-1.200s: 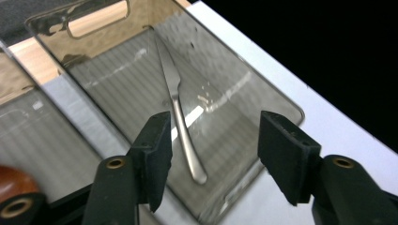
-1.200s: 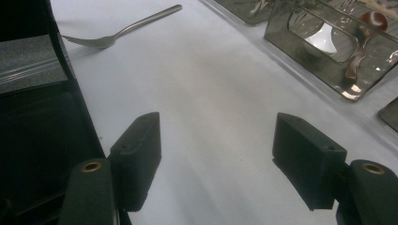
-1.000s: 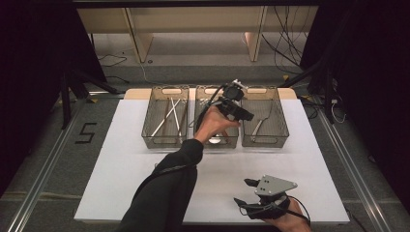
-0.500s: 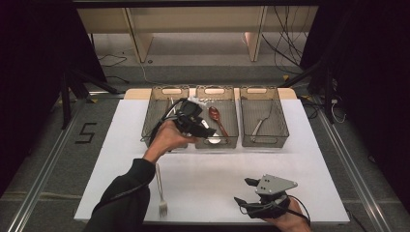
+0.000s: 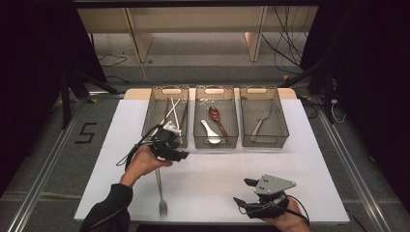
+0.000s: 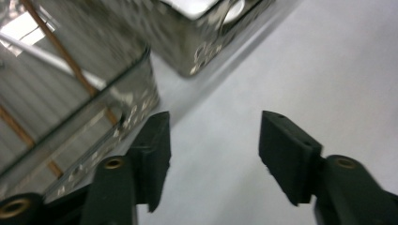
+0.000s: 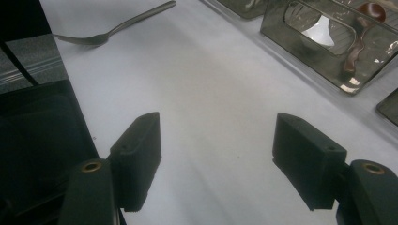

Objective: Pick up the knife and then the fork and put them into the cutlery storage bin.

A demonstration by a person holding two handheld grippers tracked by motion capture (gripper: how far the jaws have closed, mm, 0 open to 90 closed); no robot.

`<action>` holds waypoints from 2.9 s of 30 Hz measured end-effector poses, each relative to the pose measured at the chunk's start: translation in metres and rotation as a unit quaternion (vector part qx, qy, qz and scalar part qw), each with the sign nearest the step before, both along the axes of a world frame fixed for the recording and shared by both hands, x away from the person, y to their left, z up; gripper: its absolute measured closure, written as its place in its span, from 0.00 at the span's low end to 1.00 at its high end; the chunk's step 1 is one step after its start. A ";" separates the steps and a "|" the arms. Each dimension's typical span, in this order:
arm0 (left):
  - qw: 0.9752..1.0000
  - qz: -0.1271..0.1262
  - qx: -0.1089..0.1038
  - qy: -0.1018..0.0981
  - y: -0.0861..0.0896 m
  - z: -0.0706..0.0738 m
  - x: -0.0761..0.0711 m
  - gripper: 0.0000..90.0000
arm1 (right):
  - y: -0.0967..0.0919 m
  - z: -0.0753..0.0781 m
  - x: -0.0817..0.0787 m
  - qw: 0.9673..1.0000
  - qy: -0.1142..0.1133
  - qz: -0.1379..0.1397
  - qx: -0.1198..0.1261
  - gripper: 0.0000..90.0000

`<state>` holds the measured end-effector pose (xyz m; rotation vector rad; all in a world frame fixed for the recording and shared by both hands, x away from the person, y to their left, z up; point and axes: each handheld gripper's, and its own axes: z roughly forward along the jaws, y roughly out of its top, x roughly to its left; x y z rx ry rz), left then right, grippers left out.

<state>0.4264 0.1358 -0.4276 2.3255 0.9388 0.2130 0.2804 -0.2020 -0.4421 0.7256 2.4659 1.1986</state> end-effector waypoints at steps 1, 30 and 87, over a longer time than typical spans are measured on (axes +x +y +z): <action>1.000 0.000 0.011 0.003 0.002 -0.003 0.000 0.56 | 0.000 0.000 0.000 1.000 0.000 0.000 0.000 0.37; 0.990 0.004 0.132 0.052 0.037 -0.039 -0.017 0.99 | 0.001 0.000 0.000 1.000 -0.001 0.001 -0.003 0.37; 0.954 -0.101 0.245 0.136 0.066 -0.034 -0.090 0.71 | 0.002 0.001 0.000 1.000 -0.001 0.006 -0.006 0.37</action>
